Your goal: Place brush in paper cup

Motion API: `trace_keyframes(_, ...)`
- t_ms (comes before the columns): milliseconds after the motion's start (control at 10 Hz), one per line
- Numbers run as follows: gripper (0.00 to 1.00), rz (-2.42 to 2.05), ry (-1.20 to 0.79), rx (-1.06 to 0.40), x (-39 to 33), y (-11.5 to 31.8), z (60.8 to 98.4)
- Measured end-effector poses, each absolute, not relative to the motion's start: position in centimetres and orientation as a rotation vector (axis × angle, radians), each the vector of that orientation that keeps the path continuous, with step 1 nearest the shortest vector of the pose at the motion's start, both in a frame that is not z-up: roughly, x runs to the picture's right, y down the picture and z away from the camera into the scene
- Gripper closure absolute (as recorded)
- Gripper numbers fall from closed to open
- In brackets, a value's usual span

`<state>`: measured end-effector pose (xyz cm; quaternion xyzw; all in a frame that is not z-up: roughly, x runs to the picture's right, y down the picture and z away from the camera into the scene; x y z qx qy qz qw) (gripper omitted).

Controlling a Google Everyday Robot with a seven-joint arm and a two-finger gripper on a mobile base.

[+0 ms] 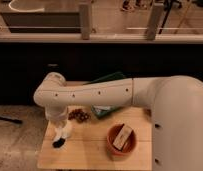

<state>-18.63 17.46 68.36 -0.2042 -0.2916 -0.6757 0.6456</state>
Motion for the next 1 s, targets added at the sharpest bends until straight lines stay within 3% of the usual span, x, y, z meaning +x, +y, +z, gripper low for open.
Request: trace_keyframes(1000,1.0,-1.49,-0.649,-0.54,-16.4,19.1,70.2)
